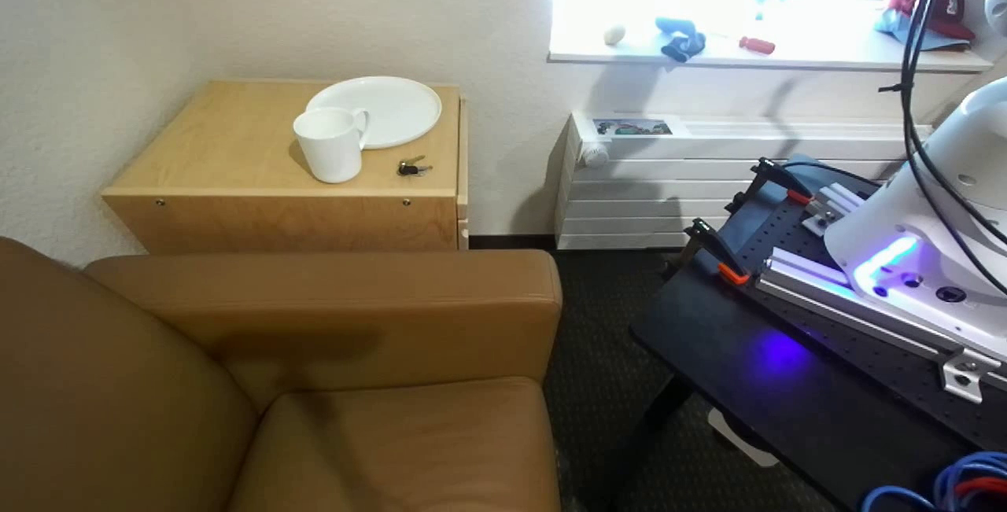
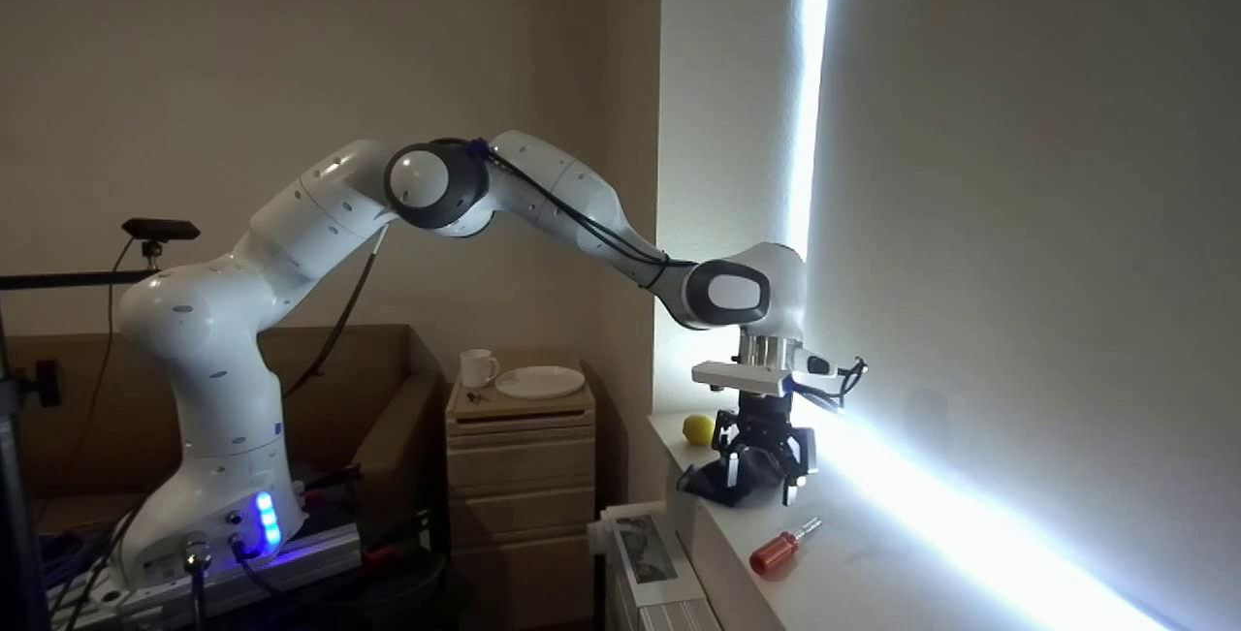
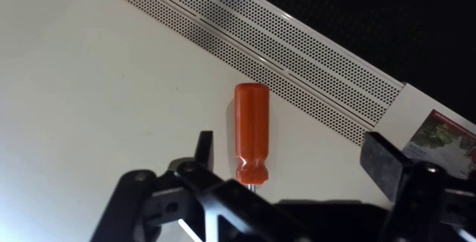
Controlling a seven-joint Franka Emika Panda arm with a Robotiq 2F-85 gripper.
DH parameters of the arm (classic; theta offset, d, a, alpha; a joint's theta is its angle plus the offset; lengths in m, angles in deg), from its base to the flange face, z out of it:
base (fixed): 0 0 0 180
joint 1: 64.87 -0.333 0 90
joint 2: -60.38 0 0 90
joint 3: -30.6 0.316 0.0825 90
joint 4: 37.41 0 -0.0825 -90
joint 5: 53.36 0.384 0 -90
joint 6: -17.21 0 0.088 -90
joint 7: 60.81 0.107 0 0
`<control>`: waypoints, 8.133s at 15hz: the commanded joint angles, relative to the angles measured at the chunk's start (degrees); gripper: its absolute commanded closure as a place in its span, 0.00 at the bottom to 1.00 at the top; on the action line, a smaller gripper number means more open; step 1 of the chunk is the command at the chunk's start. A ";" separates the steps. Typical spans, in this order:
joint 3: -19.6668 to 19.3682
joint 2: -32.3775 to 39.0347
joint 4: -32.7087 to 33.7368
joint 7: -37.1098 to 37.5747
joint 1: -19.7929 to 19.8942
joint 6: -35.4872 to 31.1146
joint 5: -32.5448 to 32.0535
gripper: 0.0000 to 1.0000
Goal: Take the screwdriver from the windowsill and move it to the nightstand
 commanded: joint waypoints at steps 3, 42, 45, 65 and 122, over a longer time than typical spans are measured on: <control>-0.13 1.63 1.12 0.05 -0.06 -1.02 -1.07 0.00; 4.26 -0.50 -1.28 4.97 1.77 6.73 6.38 0.92; 5.11 -7.06 -7.71 -3.53 1.36 5.38 4.31 0.92; 0.35 -35.94 -40.90 -34.98 -8.60 0.38 -7.06 0.92; 22.98 -35.21 -61.99 -1.05 -57.40 -33.91 -16.68 0.92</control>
